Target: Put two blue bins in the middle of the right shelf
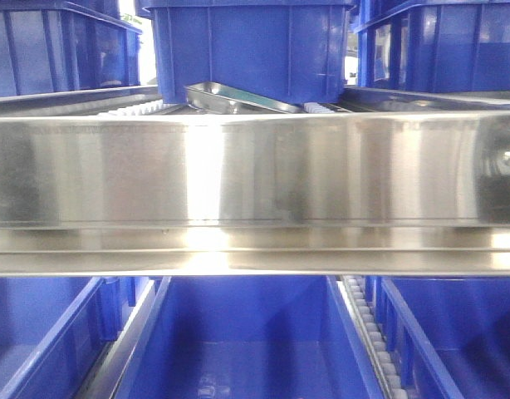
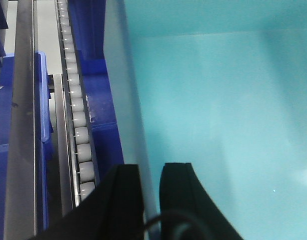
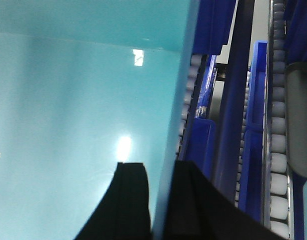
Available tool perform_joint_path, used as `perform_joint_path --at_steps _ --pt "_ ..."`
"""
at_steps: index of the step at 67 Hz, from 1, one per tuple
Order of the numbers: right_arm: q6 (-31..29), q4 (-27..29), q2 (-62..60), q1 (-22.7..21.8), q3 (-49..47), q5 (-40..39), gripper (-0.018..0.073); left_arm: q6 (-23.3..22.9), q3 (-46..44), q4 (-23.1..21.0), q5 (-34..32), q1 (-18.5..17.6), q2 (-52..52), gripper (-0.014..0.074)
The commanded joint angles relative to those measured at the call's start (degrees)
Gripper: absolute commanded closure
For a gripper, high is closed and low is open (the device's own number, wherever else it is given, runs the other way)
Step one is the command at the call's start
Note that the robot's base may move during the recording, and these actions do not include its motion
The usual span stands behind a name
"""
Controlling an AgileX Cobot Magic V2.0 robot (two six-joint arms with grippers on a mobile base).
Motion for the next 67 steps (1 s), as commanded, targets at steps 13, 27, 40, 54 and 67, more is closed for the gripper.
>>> perform_joint_path --at_steps 13,27,40,54,67 --pt "-1.2 -1.5 -0.5 -0.3 -0.7 -1.3 0.0712 1.0 -0.9 0.1 -1.9 -0.1 -0.8 0.0707" --pt "-1.2 -1.5 -0.5 -0.3 -0.7 -1.3 0.0712 1.0 -0.9 0.2 -4.5 -0.1 -0.8 0.0707" --pt "-1.2 -1.5 -0.5 -0.3 -0.7 -1.3 0.0712 1.0 -0.9 0.3 -6.6 -0.1 -0.8 0.0707" --pt "-1.2 -1.5 -0.5 -0.3 -0.7 -1.3 0.0712 1.0 -0.9 0.3 -10.3 -0.1 -0.8 0.0707" --pt "-1.2 -1.5 -0.5 -0.3 -0.7 -1.3 0.0712 1.0 -0.9 0.3 -11.7 -0.1 -0.8 0.0707"
